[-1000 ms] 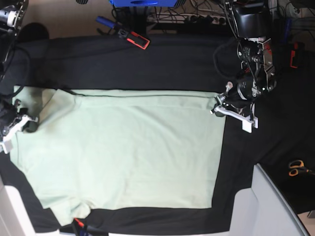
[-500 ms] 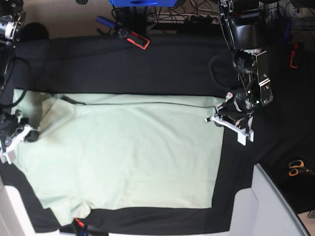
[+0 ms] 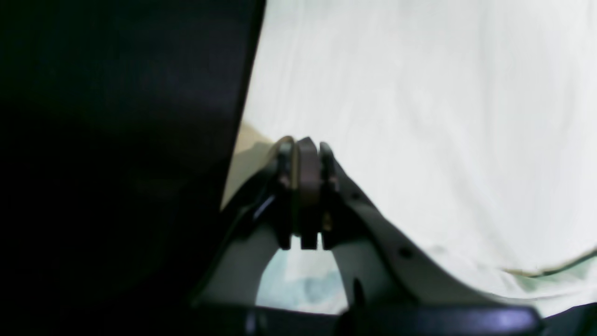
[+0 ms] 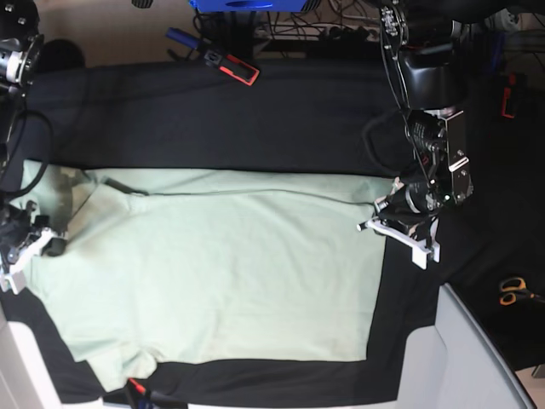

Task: Fold the T-shirt properly
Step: 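Lay the folded shoulder edge down across the shirt body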

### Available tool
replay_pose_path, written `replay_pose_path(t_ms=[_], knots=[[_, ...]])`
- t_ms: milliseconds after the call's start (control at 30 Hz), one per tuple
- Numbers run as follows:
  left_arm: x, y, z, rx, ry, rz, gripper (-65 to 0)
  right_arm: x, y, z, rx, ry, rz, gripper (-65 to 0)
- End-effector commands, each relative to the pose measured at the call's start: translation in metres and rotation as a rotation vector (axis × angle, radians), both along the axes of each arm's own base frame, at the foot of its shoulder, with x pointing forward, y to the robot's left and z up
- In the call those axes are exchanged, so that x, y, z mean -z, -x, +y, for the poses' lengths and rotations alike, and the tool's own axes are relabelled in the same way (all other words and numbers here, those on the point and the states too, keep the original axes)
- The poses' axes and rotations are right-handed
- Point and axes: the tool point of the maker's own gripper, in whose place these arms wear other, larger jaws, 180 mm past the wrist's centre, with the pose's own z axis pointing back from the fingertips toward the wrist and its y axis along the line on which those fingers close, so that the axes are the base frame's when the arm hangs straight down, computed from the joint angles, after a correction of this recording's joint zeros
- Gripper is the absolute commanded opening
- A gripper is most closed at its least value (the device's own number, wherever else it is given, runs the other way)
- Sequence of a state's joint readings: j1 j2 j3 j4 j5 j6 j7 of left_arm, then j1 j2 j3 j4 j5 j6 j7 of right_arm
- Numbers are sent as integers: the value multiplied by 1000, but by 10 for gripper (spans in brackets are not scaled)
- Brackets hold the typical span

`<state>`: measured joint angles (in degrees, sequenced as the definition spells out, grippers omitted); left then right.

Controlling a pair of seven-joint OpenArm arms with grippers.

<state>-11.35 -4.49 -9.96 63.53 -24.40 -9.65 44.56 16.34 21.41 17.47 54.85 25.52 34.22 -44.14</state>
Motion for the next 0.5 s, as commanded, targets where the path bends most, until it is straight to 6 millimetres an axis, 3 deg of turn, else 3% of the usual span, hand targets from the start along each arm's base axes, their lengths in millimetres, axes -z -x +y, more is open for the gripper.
replay_pose_path(t_ms=[0,267,467], knots=[[-14,-16,3,0,0,-47,-650,-24,-18,-10,8,13,-75,-649],[-7,-18,0,-2,16,-24,-650,-35,-29,-10,7,15,-102,-649],[-8,-19,2,-2,12,-25,-650,-25,-36,-3,-3,-7,-87,-649]])
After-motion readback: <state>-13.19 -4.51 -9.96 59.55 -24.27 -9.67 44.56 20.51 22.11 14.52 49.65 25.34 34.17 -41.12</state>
